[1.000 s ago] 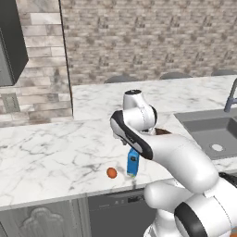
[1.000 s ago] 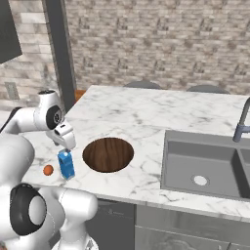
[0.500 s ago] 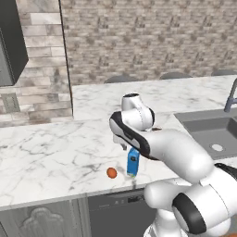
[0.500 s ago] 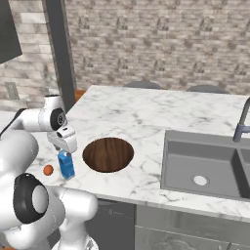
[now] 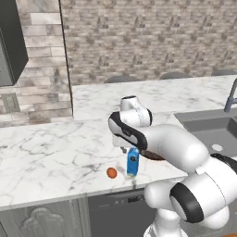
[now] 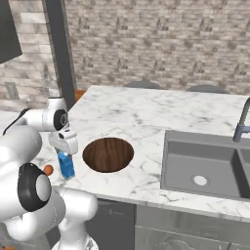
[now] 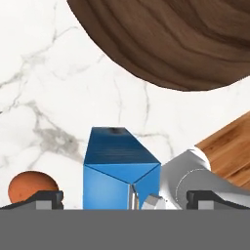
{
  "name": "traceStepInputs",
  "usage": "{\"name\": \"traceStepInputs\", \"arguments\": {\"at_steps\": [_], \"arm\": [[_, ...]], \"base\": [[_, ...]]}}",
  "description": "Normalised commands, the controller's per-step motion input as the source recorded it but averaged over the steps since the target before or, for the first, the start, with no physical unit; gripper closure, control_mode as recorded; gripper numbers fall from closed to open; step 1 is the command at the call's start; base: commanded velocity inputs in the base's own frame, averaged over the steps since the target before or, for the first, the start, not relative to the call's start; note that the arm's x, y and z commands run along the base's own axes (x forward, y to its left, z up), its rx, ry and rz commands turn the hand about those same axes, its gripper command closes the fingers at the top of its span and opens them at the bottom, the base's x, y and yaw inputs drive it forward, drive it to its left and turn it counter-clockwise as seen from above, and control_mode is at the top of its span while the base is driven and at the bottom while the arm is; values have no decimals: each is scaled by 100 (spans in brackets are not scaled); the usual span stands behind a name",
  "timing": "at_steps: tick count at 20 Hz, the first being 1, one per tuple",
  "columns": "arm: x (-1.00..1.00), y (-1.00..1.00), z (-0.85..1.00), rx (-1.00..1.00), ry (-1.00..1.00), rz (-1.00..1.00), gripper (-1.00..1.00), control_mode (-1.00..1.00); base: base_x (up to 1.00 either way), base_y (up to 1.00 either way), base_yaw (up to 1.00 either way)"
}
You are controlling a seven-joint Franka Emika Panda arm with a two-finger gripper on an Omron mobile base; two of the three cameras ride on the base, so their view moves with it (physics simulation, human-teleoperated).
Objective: Gather the eggs and milk located in the vicinity of the sink area and place them right next to the bowl.
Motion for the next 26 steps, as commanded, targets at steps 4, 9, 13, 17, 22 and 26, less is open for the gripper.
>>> {"name": "traceStepInputs", "arguments": {"at_steps": [4, 9, 13, 17, 22, 26], "arm": [[0, 0, -12, 0, 3, 0, -100, -100], [-2, 0, -13, 0, 0, 0, 100, -100], [-18, 0, -2, 0, 0, 0, 100, -100], [-20, 0, 0, 1, -5, 0, 100, -100], [-14, -3, 21, 6, -16, 0, 100, -100], [-1, 0, 44, 1, -12, 0, 100, -100]], "base": [[0, 0, 0], [0, 0, 0], [0, 0, 0], [0, 0, 0], [0, 0, 0], [0, 0, 0]]}}
